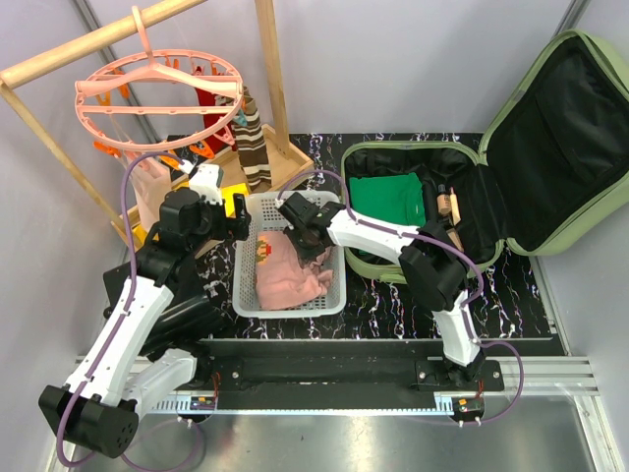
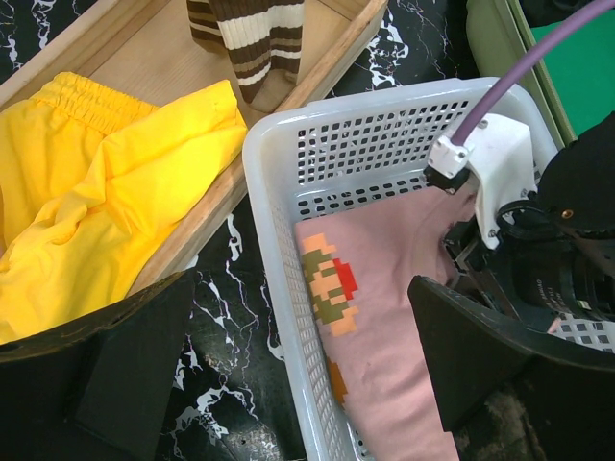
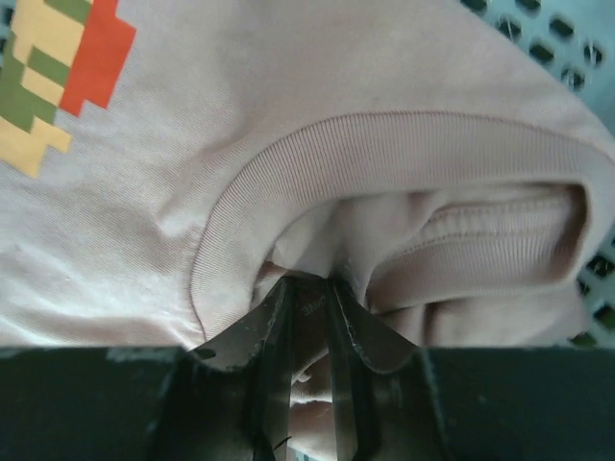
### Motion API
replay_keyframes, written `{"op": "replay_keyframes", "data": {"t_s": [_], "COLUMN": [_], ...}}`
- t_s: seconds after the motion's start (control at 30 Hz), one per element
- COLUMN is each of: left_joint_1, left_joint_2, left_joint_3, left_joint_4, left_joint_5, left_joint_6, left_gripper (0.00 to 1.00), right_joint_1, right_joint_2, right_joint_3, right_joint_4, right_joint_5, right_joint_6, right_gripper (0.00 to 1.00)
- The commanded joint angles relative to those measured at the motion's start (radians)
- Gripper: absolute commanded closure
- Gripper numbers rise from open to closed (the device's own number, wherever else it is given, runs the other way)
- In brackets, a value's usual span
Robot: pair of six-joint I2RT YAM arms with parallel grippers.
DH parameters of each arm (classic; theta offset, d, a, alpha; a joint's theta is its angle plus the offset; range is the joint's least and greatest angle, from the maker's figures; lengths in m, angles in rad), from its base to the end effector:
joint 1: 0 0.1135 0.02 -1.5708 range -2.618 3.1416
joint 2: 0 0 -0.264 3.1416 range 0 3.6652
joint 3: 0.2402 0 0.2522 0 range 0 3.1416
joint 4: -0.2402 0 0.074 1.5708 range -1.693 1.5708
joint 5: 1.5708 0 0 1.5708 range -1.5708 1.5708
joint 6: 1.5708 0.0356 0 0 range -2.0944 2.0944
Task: Open, take out, and arrange the luggage
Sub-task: Place the object in the container, then pick up the object with the right arm
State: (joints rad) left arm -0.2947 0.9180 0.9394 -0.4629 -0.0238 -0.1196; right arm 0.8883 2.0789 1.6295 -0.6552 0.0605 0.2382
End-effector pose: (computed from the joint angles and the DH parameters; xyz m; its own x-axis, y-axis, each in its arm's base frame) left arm 0.1939 -0.0580 0.3416 -0.4381 0.0083 -0.8989 0.2191 0.9708 -0.0978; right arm 0.2820 0.3435 0.1939 -0.7262 -0.5201 -0.4495 -0.6031 0.7959 0.0536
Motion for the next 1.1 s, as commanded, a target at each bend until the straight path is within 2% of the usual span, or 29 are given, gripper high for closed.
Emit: {"op": "replay_keyframes", "data": {"t_s": [0.0, 0.13, 0.23, 0.47, 0.6, 0.67, 0.73, 0.8, 0.97, 1.0, 1.07], "left_joint_1": [-0.004, -0.004, -0.003, -0.004, -0.004, -0.004, -0.004, -0.004, -0.004, -0.004, -0.004], "left_joint_2": [-0.004, -0.004, 0.001, 0.007, 0.019, 0.027, 0.030, 0.027, 0.015, 0.010, 0.007], "left_joint_3": [-0.007, -0.007, -0.007, -0.008, -0.010, -0.007, -0.005, -0.013, -0.054, -0.059, -0.073], "left_joint_4": [0.033, 0.035, 0.035, 0.030, 0.030, 0.030, 0.030, 0.047, 0.096, 0.116, 0.138], "left_joint_5": [-0.018, -0.015, -0.010, -0.015, -0.016, -0.013, -0.005, 0.001, -0.005, -0.002, 0.018], "left_joint_6": [0.018, 0.021, 0.026, 0.028, 0.028, 0.029, 0.034, 0.038, 0.052, 0.051, 0.034], "left_gripper": [0.01, 0.01, 0.01, 0.01, 0.01, 0.01, 0.01, 0.01, 0.01, 0.01, 0.01], "right_joint_1": [-0.003, -0.003, -0.003, -0.003, -0.003, -0.017, -0.075, -0.214, -0.454, -0.548, -0.623], "right_joint_2": [0.030, 0.015, -0.037, -0.314, -0.457, -0.517, -0.540, -0.563, -0.546, -0.539, -0.513], "right_joint_3": [0.081, 0.058, 0.010, -0.112, -0.131, -0.126, -0.120, -0.154, -0.210, -0.223, -0.244], "right_joint_4": [0.092, 0.095, 0.097, 0.104, 0.098, 0.091, 0.072, 0.080, 0.085, 0.088, 0.101], "right_joint_5": [-0.048, -0.082, -0.080, -0.111, -0.128, -0.081, -0.123, -0.166, -0.174, -0.189, -0.209], "right_joint_6": [-0.046, -0.039, -0.036, -0.040, -0.033, -0.014, 0.019, 0.047, 0.010, 0.001, -0.017], "right_gripper": [0.74, 0.74, 0.70, 0.37, 0.27, 0.25, 0.28, 0.29, 0.28, 0.28, 0.27]}}
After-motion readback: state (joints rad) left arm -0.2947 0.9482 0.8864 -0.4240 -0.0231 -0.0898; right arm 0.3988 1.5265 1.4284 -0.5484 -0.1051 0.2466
